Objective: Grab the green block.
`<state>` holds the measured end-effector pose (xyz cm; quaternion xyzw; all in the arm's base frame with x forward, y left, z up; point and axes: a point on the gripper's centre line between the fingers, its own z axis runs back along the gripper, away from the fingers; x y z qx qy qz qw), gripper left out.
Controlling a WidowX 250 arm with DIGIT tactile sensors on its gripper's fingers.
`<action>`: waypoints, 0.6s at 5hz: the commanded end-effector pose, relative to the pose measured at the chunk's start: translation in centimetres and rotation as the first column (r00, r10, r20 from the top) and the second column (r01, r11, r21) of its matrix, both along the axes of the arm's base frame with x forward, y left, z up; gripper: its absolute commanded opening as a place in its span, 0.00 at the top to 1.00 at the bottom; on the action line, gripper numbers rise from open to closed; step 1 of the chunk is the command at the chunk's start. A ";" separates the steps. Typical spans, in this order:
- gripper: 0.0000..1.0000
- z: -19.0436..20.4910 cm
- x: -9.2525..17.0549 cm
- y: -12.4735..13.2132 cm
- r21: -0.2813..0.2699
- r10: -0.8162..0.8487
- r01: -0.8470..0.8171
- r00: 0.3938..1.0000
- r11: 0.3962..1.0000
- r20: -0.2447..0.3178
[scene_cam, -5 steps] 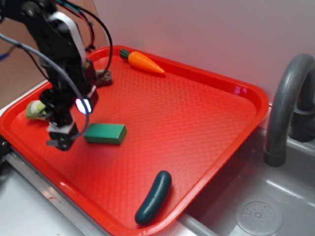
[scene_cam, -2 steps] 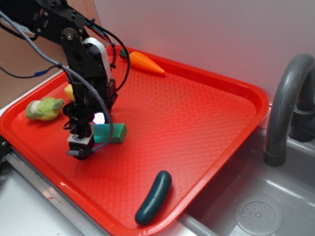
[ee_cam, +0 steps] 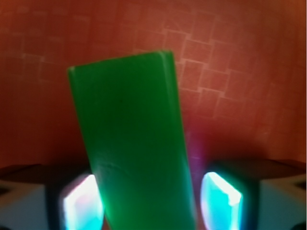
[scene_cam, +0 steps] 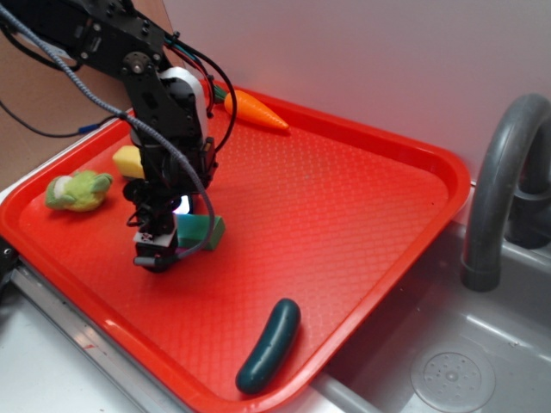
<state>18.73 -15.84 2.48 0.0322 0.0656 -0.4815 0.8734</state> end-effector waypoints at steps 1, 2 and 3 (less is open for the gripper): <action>1.00 0.7 -1.8 0.4 0.054 0.034 -0.035 0.999 0.998 0.010; 1.00 5.6 -0.9 2.3 0.008 0.254 -0.254 0.966 0.967 0.042; 1.00 10.6 -0.6 4.9 0.005 0.441 -0.442 0.897 0.897 0.032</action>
